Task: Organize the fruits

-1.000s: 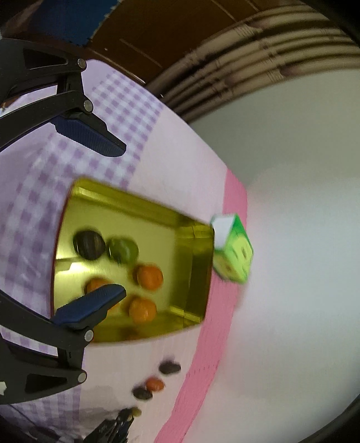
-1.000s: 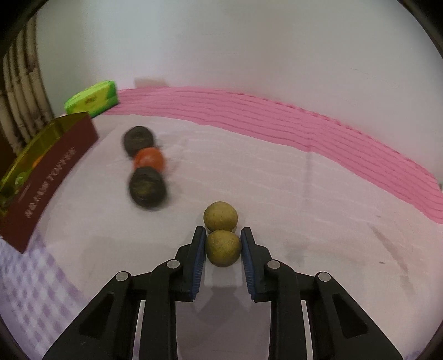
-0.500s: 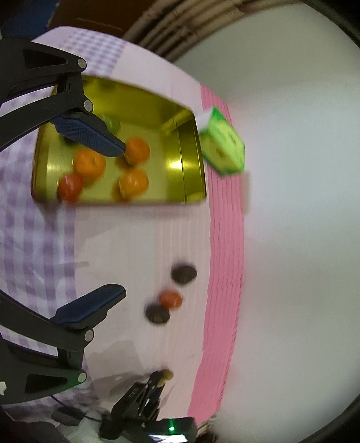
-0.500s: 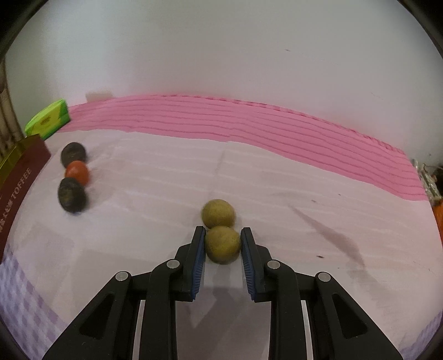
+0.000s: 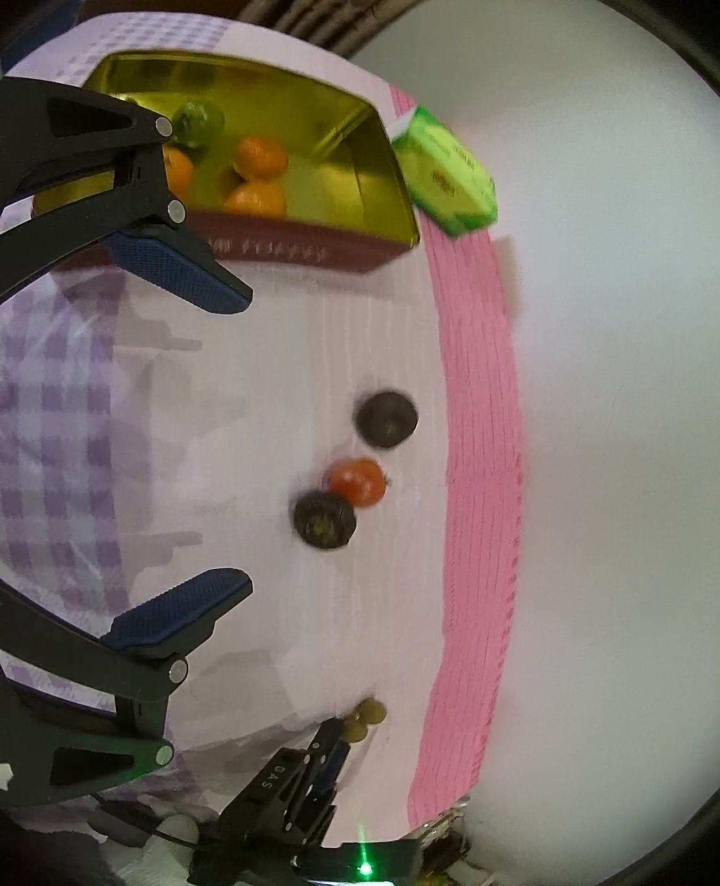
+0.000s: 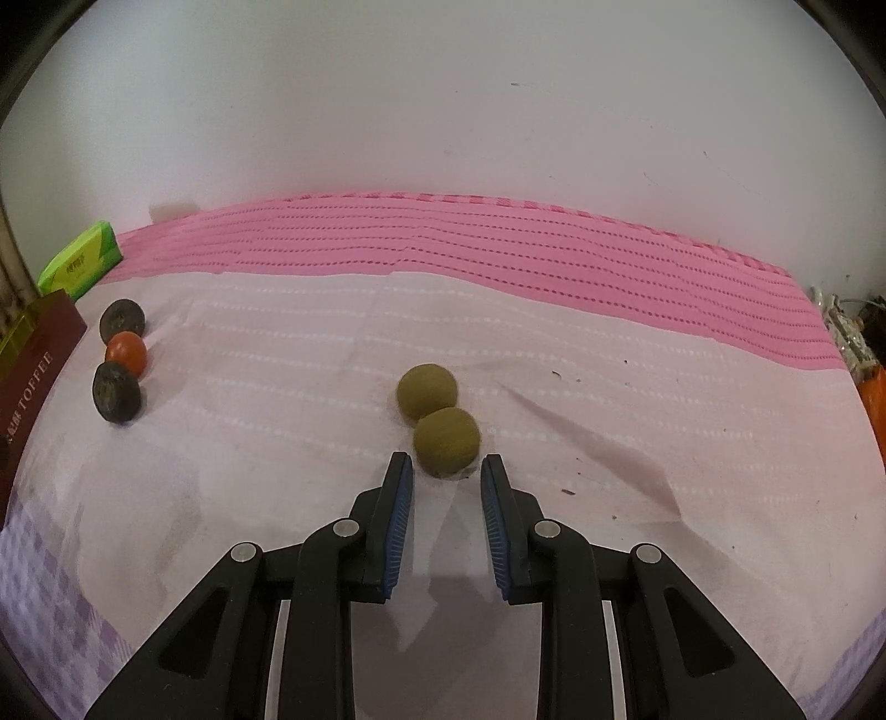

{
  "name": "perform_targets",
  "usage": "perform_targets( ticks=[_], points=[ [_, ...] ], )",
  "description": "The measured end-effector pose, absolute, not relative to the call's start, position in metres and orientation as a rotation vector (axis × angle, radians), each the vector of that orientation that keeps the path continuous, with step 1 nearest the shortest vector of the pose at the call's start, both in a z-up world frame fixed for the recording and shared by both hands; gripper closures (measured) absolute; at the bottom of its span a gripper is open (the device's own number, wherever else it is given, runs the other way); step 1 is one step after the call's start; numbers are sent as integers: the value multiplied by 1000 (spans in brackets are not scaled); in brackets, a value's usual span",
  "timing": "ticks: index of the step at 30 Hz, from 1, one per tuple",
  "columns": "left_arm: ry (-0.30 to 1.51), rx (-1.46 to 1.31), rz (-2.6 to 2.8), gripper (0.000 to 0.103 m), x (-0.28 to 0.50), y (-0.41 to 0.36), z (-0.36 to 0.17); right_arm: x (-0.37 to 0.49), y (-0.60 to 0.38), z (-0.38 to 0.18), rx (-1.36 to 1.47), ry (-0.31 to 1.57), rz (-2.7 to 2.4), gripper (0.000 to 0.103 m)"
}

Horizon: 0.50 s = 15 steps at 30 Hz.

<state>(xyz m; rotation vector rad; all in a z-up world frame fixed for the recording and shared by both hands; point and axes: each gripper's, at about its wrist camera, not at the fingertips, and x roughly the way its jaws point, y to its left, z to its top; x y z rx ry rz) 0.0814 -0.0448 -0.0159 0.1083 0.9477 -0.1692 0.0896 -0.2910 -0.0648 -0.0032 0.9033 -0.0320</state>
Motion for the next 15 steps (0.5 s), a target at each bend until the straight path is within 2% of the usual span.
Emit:
perform_targets(
  ticks=[6, 9, 15],
  points=[
    [976, 98, -184, 11, 96, -60, -25, 89, -298, -65, 22, 902, -14, 75],
    [987, 83, -182, 11, 103, -63, -27, 88, -300, -65, 41, 900, 11, 69],
    [997, 71, -173, 11, 107, -64, -30, 94, -301, -65, 36, 900, 14, 68]
  ],
)
